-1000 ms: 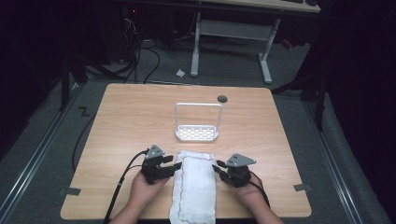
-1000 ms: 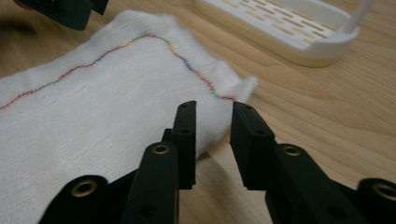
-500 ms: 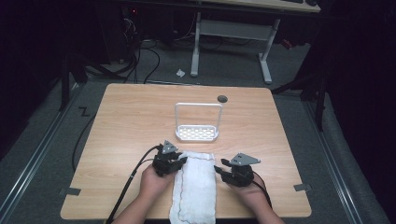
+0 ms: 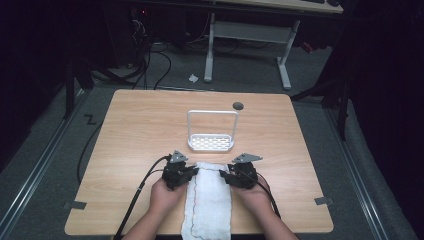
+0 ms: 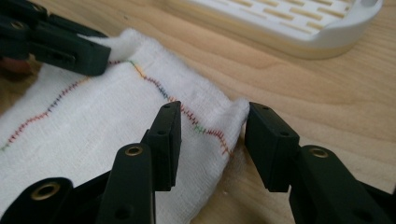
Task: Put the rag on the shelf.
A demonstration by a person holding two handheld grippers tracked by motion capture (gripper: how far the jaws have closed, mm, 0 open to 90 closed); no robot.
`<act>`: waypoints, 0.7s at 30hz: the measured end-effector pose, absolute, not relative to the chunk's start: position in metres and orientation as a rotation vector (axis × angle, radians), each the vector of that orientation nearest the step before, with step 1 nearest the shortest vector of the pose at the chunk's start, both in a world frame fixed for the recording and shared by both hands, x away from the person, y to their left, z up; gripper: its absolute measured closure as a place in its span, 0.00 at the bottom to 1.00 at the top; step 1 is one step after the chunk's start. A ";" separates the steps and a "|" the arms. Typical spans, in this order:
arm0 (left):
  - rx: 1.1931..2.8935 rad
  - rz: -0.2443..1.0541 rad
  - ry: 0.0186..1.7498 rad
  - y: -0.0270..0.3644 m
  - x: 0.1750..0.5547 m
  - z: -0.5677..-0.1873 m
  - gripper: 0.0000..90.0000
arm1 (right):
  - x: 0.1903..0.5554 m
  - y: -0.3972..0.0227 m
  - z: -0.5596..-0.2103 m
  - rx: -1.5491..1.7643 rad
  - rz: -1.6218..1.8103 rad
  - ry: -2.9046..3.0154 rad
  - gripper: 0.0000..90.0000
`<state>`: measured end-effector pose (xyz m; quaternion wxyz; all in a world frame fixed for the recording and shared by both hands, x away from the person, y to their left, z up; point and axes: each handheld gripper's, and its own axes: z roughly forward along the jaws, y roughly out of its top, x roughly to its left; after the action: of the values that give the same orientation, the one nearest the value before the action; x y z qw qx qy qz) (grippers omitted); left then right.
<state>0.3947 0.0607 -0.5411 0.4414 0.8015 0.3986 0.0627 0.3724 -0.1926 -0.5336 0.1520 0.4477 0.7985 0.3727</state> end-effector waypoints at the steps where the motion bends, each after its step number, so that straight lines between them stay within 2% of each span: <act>1: 1.985 0.149 0.994 0.061 0.395 -0.541 0.91 | 0.371 -0.193 -0.535 1.284 1.082 2.281 0.62; 7: 1.984 0.149 0.995 0.061 0.395 -0.541 0.91 | 0.369 -0.196 -0.537 1.304 1.123 2.266 0.67; 8: 1.983 0.147 0.996 0.061 0.395 -0.541 0.91 | 0.370 -0.195 -0.537 1.290 1.147 2.285 0.78; 9: 1.983 0.145 0.997 0.061 0.395 -0.541 0.91 | 0.369 -0.194 -0.538 1.287 1.152 2.294 0.84; 12: 1.991 0.197 0.984 0.060 0.391 -0.540 0.93 | 0.369 -0.192 -0.538 1.261 1.166 2.310 0.94; 14: 1.981 0.219 0.969 0.061 0.388 -0.539 0.94 | 0.368 -0.191 -0.537 1.232 1.160 2.309 0.95; 18: 1.901 0.180 0.986 0.068 0.386 -0.534 0.94 | 0.362 -0.190 -0.526 1.186 1.206 2.265 0.95; 21: 1.871 0.228 0.965 0.070 0.380 -0.524 0.94 | 0.357 -0.188 -0.514 1.139 1.239 2.227 0.95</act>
<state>0.3803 0.0701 -0.5239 0.4899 0.7704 0.3972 0.0939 0.3566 -0.1883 -0.5145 0.1742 0.4019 0.7856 0.4369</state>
